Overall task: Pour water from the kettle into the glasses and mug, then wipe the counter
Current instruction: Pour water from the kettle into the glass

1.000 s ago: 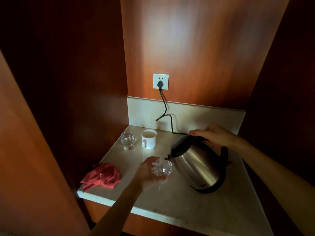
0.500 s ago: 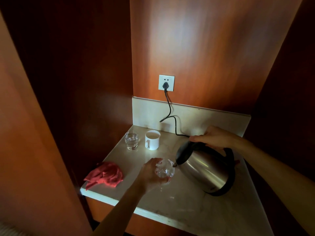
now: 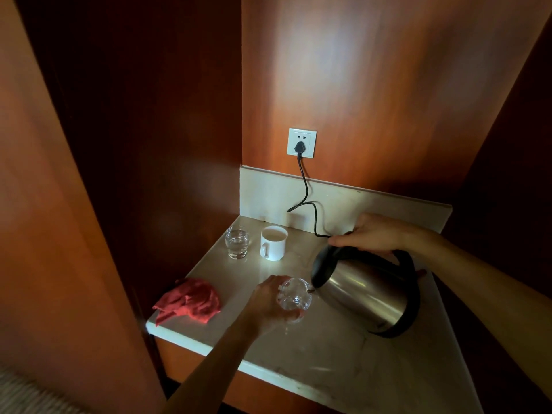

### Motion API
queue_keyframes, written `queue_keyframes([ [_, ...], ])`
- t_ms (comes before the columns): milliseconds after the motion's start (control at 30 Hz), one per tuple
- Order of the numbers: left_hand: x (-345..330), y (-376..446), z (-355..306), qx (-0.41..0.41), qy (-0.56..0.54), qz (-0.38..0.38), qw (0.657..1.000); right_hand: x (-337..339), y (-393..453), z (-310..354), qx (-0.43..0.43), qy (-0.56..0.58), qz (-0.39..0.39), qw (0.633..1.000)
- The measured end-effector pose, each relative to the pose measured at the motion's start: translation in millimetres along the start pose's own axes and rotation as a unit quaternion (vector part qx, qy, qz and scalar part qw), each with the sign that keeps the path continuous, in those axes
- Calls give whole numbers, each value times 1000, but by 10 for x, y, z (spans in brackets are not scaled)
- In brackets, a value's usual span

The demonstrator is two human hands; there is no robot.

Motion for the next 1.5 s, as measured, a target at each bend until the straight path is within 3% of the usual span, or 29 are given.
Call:
queue_keyframes([
  [467,19,6,-26,-7,3,-5,1000,64,38,275,7,-77,37,996],
  [1500,33,-9,-71,0,30,7,1000,77,114,442,3,-114,78,990],
])
Point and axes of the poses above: each hand's wrist, its own y-axis towards the middle knuckle, its own x-axis out of the back of the hand, z = x × y, the point moved 5 cm from there along y, towards the middle knuckle, and after that the axes turned 4 degrees about -y, right-handed, at the moved point
